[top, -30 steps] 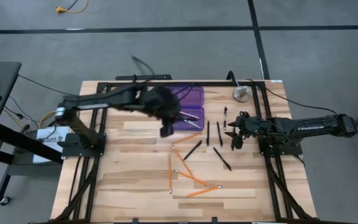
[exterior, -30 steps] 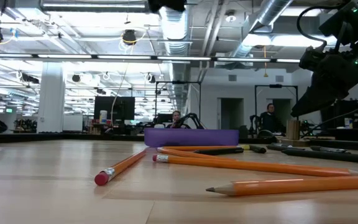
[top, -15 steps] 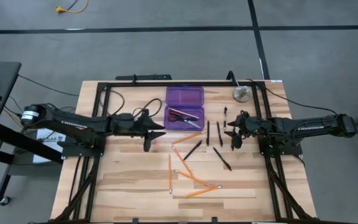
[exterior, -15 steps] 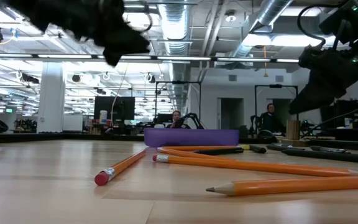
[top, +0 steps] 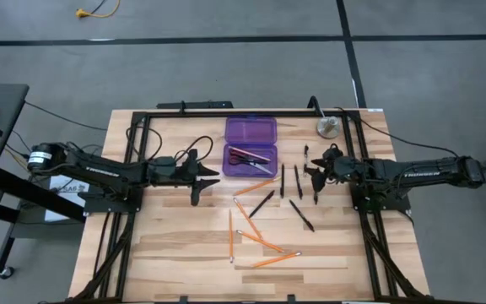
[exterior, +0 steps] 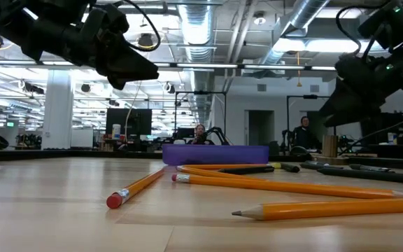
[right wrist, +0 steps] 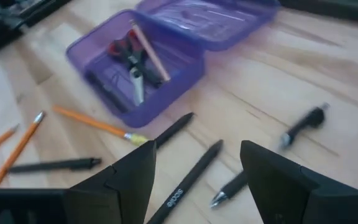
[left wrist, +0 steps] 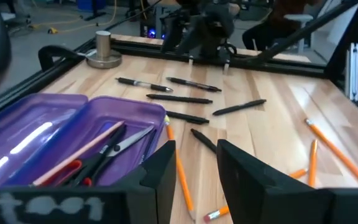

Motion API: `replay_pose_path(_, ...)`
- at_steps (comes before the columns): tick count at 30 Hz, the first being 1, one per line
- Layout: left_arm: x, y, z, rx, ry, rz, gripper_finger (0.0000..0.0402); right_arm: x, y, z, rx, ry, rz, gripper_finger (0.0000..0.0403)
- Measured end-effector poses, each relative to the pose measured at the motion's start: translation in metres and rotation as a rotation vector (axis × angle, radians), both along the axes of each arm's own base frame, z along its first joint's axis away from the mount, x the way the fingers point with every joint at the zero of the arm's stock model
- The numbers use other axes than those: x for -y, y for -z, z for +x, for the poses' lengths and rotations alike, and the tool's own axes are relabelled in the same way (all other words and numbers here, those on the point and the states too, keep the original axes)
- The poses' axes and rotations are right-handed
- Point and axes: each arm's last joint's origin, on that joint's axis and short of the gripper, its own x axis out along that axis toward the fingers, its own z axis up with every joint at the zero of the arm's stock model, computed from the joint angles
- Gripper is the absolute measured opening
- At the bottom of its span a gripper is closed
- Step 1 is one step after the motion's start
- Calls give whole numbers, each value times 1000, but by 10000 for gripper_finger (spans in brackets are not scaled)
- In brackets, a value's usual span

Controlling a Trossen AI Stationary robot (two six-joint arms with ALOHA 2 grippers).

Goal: Pick & place school supplies into a supply box
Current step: Put the transparent pen into the violet supply box

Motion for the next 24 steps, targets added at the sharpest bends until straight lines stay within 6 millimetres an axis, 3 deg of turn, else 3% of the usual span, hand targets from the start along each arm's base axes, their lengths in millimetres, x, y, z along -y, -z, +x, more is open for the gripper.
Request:
replay_pose_path(5, 1, -4, -4, -5, 47, 48, 104, 12, 5, -3, -67, 145, 76, 230)
replay_pose_path(9, 2, -7, -6, 14, 98, 89, 104, 22, -2, 7, -114, 188, 121, 230)
replay_pose_path(17, 1, -7, -6, -6, 55, 181, 104, 38, -23, 42, -370, 227, 175, 230)
replay_pose_path(24, -10, -16, -23, -28, 48, 184, 104, 54, -22, 81, -548, 235, 255, 230)
